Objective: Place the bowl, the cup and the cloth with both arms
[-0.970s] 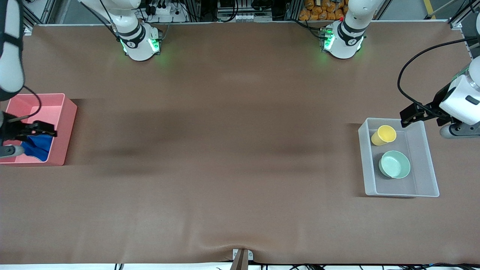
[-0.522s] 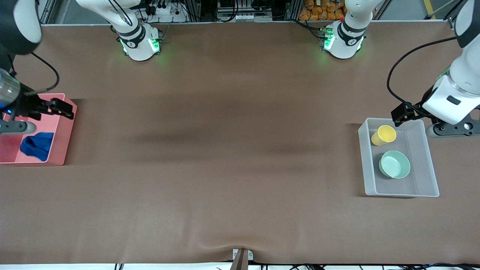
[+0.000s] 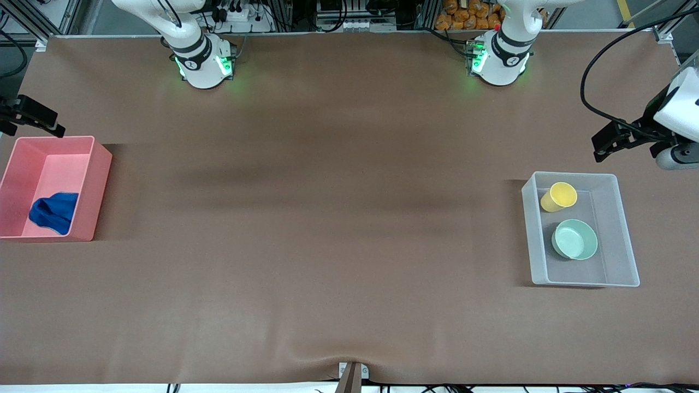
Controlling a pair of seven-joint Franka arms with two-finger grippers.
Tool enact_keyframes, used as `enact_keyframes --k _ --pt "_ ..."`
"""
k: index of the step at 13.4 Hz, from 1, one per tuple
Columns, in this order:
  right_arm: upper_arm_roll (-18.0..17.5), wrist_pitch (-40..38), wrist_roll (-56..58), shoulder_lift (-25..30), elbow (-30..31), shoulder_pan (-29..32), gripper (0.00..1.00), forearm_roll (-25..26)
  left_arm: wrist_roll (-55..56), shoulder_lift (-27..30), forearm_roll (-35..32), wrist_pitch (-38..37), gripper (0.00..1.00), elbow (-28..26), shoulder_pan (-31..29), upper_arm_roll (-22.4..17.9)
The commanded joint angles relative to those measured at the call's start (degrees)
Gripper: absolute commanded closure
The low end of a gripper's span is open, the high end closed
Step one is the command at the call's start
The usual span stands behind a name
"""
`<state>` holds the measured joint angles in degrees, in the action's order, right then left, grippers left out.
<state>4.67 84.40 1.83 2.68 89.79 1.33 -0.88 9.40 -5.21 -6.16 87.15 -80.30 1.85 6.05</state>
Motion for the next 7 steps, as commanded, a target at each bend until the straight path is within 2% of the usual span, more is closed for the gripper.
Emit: enact_keyframes --k 1,5,7 --pt "-2.64 -0.2 -0.17 0.74 0.57 2.62 0.0 -0.18 -0.61 3.96 1.41 0.56 0.0 -4.93 1.49 -1.31" --pt "-2.56 0.15 0.19 0.57 0.3 2.27 0.0 0.26 -0.52 7.75 3.26 1.44 0.0 -9.76 2.19 -2.45" --pt "-2.47 0.24 0.19 0.39 0.3 2.27 0.0 0.7 0.26 8.55 5.26 1.27 0.0 -10.48 2.19 -3.5"
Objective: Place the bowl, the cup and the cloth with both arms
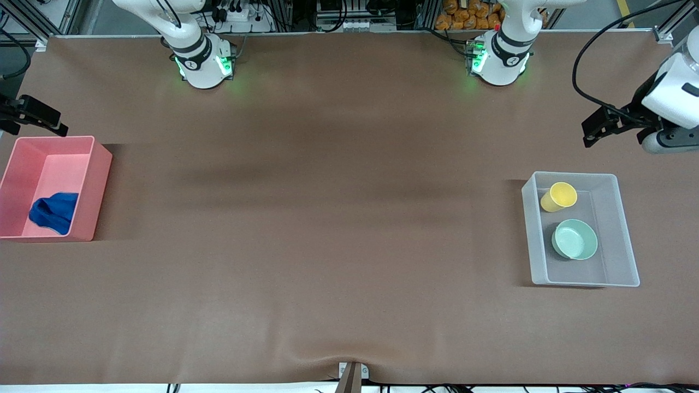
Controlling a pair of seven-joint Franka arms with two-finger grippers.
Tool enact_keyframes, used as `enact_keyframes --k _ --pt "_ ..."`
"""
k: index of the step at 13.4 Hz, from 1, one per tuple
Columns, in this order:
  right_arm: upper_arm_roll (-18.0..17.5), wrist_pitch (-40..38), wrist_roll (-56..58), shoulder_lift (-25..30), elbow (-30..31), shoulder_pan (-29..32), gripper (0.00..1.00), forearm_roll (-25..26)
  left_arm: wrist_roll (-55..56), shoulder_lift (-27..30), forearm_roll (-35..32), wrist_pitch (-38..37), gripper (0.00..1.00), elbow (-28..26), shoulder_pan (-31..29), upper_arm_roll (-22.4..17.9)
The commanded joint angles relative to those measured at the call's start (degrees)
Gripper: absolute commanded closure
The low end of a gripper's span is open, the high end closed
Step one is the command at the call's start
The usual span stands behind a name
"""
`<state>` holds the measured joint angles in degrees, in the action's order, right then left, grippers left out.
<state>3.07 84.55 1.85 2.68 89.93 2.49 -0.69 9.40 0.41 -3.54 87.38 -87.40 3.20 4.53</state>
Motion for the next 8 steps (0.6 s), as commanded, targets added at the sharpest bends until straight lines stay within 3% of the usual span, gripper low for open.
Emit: enact_keyframes --k 1,8 --pt "-0.79 -0.08 0.17 0.4 0.16 1.28 0.0 0.51 0.27 3.28 3.19 0.6 0.0 -3.39 0.93 -2.94" --pt "-0.44 0.18 0.17 0.14 0.16 1.99 0.0 0.78 -0.35 2.67 2.94 -2.39 0.0 -0.32 2.42 -3.39"
